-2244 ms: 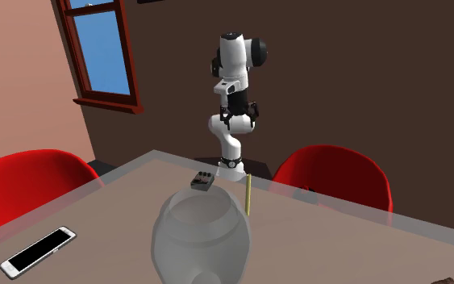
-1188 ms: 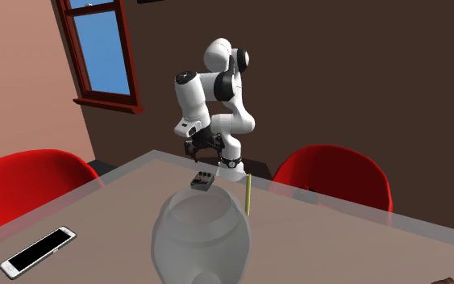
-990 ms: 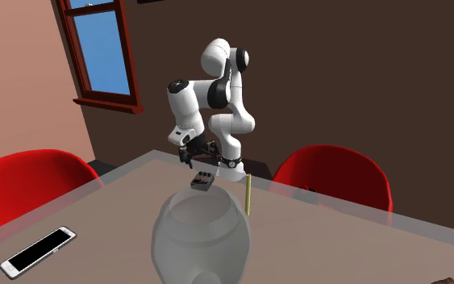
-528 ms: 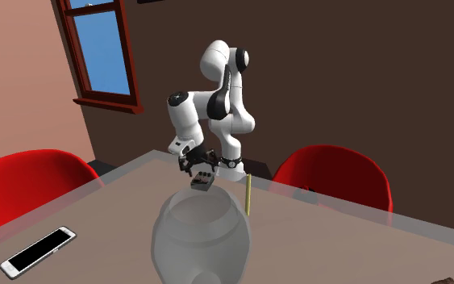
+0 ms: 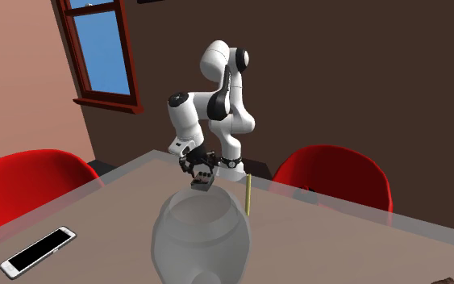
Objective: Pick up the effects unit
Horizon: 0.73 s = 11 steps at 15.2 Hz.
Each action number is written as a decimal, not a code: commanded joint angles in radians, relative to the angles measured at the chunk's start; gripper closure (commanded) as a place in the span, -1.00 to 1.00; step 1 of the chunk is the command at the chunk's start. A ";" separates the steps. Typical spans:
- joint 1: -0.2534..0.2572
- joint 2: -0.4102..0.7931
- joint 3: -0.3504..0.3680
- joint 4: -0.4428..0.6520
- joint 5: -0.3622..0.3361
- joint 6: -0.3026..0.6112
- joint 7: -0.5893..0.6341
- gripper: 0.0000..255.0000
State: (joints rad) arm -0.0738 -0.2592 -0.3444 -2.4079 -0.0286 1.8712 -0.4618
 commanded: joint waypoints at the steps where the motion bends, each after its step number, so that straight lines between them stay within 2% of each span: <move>1: 0.000 0.001 0.000 -0.001 0.000 0.001 0.000 1.00; 3: 0.001 0.004 0.000 0.001 0.001 0.003 -0.002 1.00; 11: 0.000 -0.042 0.010 0.071 -0.006 -0.111 0.013 1.00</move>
State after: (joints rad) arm -0.0743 -0.2916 -0.3372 -2.3449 -0.0340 1.7773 -0.4528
